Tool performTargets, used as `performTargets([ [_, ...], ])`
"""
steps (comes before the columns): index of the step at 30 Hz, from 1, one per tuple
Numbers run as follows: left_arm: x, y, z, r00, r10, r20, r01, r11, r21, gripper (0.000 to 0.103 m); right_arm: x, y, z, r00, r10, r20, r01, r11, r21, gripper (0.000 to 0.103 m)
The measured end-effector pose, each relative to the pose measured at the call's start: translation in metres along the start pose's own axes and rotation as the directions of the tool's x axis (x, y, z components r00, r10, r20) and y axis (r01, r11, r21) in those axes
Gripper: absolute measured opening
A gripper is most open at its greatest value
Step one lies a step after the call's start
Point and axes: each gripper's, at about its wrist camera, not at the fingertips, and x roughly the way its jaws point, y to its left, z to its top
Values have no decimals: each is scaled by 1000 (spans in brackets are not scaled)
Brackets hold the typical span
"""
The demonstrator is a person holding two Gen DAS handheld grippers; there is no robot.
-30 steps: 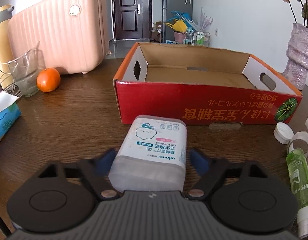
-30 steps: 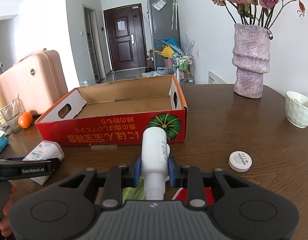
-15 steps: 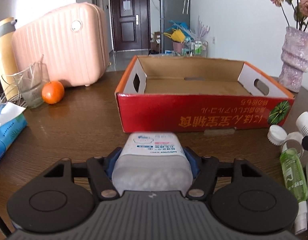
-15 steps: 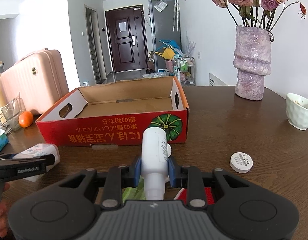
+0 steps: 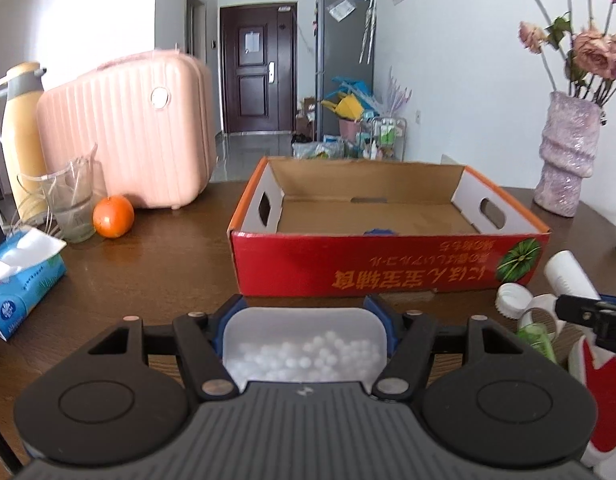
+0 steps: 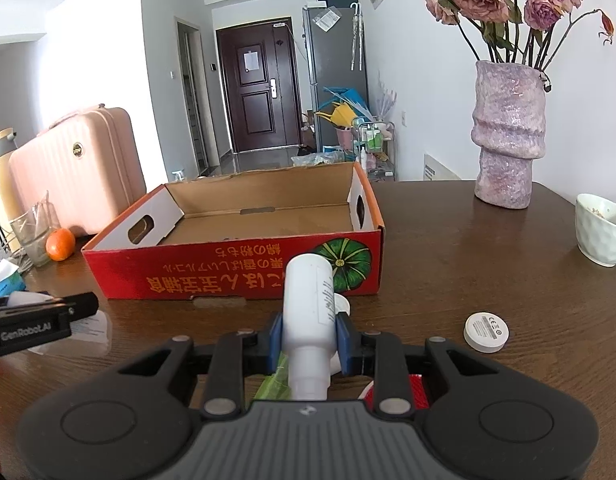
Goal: Organize rigid objects
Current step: 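Carry the swab box and white spray bottle over the red box with both grippers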
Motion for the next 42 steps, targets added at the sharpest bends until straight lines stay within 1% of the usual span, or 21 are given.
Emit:
performTargets([
  [9,-29,-16,3,998,-23,62,22,1000,10,66,-8,3,2,999,20,26,-20,1000,-4,27],
  [19,-48,-26,9,993,-33,113,33,999,-1,66,-23,10,9,995,59,80,-57,998,-25,27],
  [29,-50,-28,21,990,-14,142,18,999,-29,66,-28,15,20,989,85,120,-80,996,-42,27],
  [36,-46,-27,31,988,-20,152,28,998,-52,66,-20,15,28,988,85,127,-77,995,-61,27],
  [42,-40,-28,40,986,-26,163,37,997,-64,66,-21,16,37,985,85,149,-76,995,-64,27],
])
